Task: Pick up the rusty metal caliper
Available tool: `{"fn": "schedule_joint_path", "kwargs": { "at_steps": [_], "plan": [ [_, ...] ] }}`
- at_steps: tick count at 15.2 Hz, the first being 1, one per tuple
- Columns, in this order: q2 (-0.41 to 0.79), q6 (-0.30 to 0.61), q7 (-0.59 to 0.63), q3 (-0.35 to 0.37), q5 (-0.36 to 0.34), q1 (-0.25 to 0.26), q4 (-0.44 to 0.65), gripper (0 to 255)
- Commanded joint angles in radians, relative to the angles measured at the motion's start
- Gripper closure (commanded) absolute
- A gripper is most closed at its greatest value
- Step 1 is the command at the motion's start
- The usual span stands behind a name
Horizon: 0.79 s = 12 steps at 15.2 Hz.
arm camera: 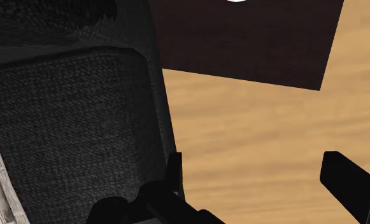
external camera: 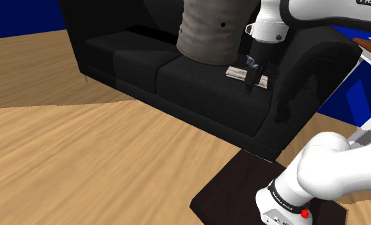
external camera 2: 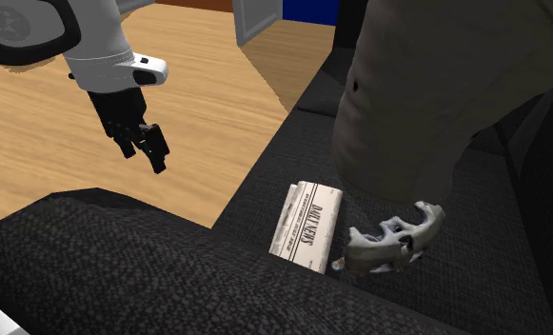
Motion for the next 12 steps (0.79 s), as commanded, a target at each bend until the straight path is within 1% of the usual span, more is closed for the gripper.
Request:
{"fn": "schedule_joint_path", "kwargs": {
  "at_steps": [1, 7, 12],
  "plan": [
    [0.000, 0.000, 0.000, 0.000, 0.000, 0.000, 0.000, 0],
    [0.103, 0.057, -0.084, -0.104, -0.077, -0.055, 0.073, 0],
    [0.206, 0.101, -0.153, -0.188, -0.120, -0.093, 0.159, 0]
  ]
}}
